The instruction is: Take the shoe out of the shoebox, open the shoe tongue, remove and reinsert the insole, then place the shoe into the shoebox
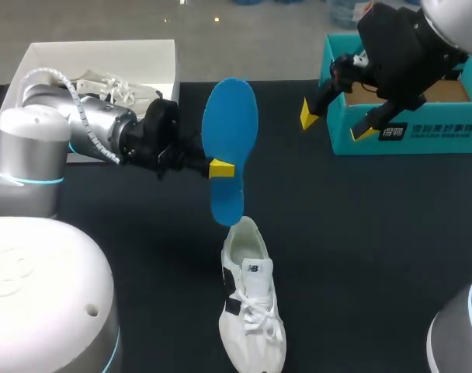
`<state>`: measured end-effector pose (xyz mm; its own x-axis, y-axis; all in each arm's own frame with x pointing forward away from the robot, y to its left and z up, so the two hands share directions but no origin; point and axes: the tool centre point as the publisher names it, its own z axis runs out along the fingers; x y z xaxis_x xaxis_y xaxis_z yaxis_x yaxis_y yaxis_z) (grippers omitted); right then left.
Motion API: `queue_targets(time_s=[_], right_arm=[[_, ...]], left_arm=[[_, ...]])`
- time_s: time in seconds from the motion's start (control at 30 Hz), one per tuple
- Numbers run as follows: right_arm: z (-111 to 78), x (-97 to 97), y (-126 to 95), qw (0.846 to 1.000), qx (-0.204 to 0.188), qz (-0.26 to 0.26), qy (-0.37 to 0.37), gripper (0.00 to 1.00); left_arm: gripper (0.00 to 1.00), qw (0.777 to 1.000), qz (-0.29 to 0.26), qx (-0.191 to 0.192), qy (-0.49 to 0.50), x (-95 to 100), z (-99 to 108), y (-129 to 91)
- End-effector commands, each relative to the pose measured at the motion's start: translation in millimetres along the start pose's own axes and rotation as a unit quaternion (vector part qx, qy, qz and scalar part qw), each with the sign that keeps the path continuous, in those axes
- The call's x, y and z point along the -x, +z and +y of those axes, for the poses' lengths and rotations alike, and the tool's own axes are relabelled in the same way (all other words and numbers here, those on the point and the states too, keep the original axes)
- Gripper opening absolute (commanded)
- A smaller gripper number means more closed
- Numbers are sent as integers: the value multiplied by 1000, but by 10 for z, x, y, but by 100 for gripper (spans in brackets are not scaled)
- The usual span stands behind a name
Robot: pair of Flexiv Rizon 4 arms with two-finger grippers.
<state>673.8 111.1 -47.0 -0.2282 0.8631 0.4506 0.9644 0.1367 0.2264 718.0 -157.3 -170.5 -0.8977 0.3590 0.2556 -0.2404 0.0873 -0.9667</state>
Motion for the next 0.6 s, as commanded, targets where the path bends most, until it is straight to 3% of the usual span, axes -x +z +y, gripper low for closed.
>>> queue_targets(time_s=[0.03,0.53,0.6], right_arm=[[23,-17,10,1000,-2,-2,1,100],[23,-17,10,1000,-2,-2,1,100],[23,-17,10,1000,-2,-2,1,100]], left_arm=[[0,1000,21,-13,11,52,53,-22],[0,1000,21,-13,11,52,53,-22],[0,999,-7,-15,-39,74,30,-33]])
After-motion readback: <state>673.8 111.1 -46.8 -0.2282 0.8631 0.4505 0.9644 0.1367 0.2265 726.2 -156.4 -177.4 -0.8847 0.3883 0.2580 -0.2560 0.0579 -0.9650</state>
